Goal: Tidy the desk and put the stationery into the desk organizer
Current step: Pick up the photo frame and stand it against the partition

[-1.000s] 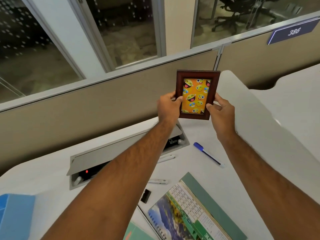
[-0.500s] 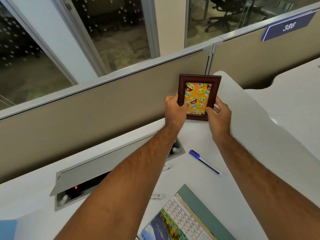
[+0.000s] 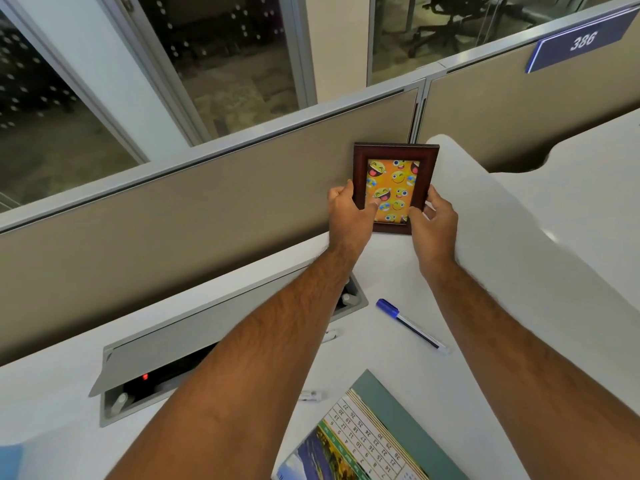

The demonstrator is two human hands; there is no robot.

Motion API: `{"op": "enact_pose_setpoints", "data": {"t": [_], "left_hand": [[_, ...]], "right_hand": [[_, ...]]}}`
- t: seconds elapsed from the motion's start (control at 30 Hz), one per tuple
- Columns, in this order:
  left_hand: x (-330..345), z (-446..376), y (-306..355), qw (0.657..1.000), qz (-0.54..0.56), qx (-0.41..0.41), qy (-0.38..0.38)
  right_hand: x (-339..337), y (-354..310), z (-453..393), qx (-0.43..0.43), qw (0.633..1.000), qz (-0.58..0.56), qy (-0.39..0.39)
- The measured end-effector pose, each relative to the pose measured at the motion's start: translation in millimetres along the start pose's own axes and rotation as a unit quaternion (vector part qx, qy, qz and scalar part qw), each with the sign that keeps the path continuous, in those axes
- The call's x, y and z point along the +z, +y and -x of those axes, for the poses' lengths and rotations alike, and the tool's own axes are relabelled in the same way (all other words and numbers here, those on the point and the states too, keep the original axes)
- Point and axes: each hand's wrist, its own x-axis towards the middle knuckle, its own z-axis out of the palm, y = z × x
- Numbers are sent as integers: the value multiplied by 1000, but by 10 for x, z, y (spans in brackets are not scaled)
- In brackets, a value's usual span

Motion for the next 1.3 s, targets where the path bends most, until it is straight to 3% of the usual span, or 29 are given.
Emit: {"op": "enact_pose_setpoints", "data": {"t": [0.6, 0.77, 1.03, 1.3], "left_hand": [[-113, 106, 11, 994, -66, -43, -81], [-124, 146, 47, 994, -29, -53, -91], [94, 162, 40, 994, 55, -84, -40], [-46, 69, -26, 998, 44, -26, -38]], "right_hand": [[-69, 138, 130, 21, 997, 69, -14], [-66, 200, 206, 9, 997, 57, -45], [-175, 356, 112, 10, 994, 96, -47], [-135, 329, 104, 30, 996, 66, -49]]}}
